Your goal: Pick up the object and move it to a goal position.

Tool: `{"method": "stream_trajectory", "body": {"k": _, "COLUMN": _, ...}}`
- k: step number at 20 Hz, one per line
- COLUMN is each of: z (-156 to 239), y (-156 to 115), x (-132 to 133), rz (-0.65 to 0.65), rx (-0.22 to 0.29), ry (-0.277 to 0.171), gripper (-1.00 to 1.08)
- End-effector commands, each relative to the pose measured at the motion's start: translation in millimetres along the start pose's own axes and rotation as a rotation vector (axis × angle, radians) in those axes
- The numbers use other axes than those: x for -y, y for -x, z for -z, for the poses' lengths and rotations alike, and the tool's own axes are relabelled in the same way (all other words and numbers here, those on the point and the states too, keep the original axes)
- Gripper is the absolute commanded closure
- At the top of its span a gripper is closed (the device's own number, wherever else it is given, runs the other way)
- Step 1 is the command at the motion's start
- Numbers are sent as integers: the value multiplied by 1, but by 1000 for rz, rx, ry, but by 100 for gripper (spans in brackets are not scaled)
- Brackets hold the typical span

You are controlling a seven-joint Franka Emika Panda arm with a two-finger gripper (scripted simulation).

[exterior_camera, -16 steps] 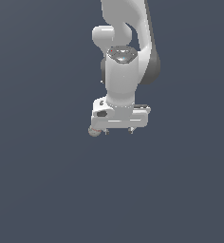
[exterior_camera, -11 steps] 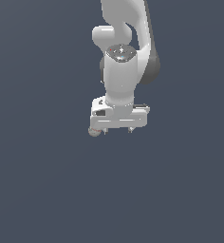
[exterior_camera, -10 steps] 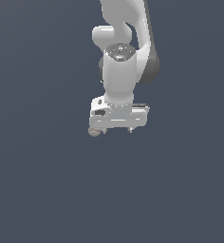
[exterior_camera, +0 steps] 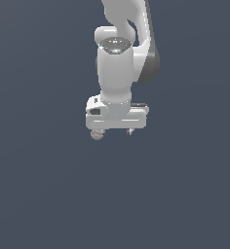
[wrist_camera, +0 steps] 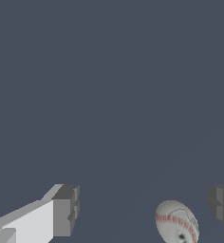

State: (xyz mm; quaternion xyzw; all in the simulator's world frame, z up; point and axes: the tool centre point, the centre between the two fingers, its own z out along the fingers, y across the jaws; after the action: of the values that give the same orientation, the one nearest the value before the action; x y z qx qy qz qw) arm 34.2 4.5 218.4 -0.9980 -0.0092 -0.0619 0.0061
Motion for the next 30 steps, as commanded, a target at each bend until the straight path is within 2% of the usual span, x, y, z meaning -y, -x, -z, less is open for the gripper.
{"method": "stream_trajectory", "body": {"k": 1, "z": 0, "y": 0, "x": 0, "rz": 1, "rx": 0, "ry": 0, "gripper": -92}}
{"method": "stream_trajectory", "body": {"k": 10, "z": -23, "y": 22, "x": -22, "rz": 4, "rx": 24, "ry": 5, "gripper": -92}}
{"method": "stream_trajectory", "body": {"k": 21, "z": -80, "y": 97, "x": -78, "rz": 10, "rx": 91, "ry": 11, "gripper": -92}}
{"method": "stream_trajectory", "body": {"k": 26, "z": -96, "y": 124, "x": -93, "rz": 11, "rx": 113, "ry": 11, "gripper": -92}}
{"method": "stream_trajectory", "body": {"k": 30, "z": -102, "y": 136, "x": -99, "rz": 12, "rx": 122, "ry": 10, "gripper": -92}}
